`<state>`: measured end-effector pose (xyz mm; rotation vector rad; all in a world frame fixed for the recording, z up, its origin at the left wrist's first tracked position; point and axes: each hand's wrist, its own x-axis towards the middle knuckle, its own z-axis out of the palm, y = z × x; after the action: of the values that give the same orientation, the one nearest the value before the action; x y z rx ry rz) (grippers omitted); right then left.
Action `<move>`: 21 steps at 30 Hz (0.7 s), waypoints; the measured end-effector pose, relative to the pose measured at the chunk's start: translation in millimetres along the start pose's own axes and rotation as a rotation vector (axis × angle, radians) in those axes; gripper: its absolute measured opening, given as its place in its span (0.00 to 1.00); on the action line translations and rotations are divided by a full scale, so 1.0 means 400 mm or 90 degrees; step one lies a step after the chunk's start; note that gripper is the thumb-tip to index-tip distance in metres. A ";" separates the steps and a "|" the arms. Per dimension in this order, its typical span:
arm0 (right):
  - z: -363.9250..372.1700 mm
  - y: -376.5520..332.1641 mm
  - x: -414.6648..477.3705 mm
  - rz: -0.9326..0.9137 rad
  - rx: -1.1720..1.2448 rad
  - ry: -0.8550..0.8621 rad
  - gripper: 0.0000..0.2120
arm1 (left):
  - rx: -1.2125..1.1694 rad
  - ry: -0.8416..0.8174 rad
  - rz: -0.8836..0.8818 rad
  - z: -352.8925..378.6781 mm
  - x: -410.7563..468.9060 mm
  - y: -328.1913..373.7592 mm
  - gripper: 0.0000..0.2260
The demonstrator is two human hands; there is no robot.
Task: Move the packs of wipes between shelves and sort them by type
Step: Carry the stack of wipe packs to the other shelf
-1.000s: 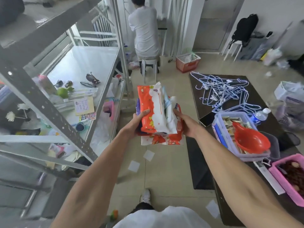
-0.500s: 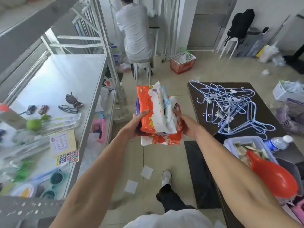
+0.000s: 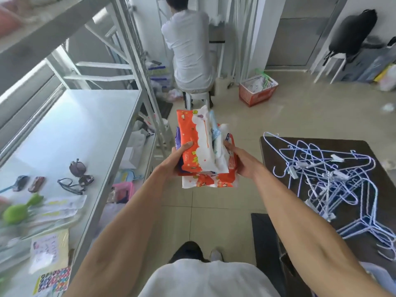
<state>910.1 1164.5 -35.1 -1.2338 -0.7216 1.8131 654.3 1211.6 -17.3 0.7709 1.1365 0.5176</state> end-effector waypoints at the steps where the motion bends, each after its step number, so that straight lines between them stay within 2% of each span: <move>1: -0.007 -0.024 0.033 0.001 0.001 -0.005 0.34 | -0.011 0.007 0.003 -0.006 0.026 0.020 0.55; 5: -0.014 -0.110 0.163 0.017 -0.034 -0.023 0.36 | -0.054 0.021 -0.001 -0.049 0.140 0.089 0.53; 10: -0.008 -0.195 0.384 0.023 -0.054 -0.019 0.34 | -0.072 0.018 0.013 -0.131 0.287 0.195 0.53; 14: 0.037 -0.285 0.574 0.034 -0.090 -0.011 0.23 | -0.096 0.028 0.033 -0.236 0.416 0.290 0.50; 21: 0.142 -0.404 0.837 0.047 -0.114 -0.065 0.23 | -0.129 0.046 0.038 -0.404 0.522 0.463 0.45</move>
<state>840.4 1533.9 -41.9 -1.3047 -0.9240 1.9168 578.7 1524.7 -35.9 0.6160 1.1113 0.7044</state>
